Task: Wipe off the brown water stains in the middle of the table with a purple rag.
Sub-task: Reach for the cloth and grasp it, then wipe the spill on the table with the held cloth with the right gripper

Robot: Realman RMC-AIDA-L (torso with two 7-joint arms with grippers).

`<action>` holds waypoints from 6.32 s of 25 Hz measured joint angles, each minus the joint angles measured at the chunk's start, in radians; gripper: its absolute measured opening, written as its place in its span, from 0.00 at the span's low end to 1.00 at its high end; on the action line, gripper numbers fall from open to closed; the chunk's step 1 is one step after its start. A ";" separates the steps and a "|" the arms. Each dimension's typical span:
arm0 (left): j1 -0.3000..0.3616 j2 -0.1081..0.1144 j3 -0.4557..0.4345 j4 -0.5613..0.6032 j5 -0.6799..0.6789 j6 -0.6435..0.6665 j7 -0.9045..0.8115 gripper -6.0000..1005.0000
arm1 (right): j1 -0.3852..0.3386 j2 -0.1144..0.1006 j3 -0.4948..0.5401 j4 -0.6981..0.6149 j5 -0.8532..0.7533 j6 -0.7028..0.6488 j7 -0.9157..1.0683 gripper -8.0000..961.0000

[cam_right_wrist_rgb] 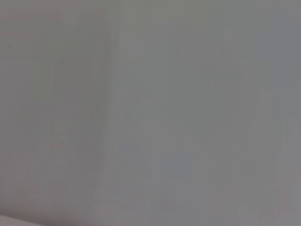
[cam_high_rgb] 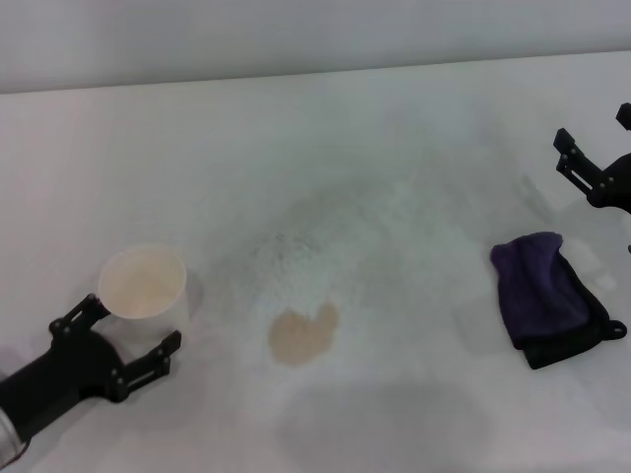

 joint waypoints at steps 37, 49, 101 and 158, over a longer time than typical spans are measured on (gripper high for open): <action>0.144 0.015 -0.012 0.008 -0.599 0.142 0.232 0.88 | -0.004 -0.111 -0.319 -0.673 -0.399 -0.156 1.668 0.90; 0.112 0.019 -0.048 0.008 -0.605 0.136 0.260 0.88 | 0.047 -0.075 -0.320 -1.259 -1.177 0.118 2.289 0.90; 0.113 0.017 -0.101 0.032 -0.597 0.122 0.292 0.88 | 0.232 0.004 -1.052 -1.231 -1.763 0.199 2.821 0.43; 0.055 0.009 -0.094 -0.014 -0.595 0.119 0.318 0.88 | 0.720 0.015 -1.499 -0.885 -1.349 -0.104 2.783 0.10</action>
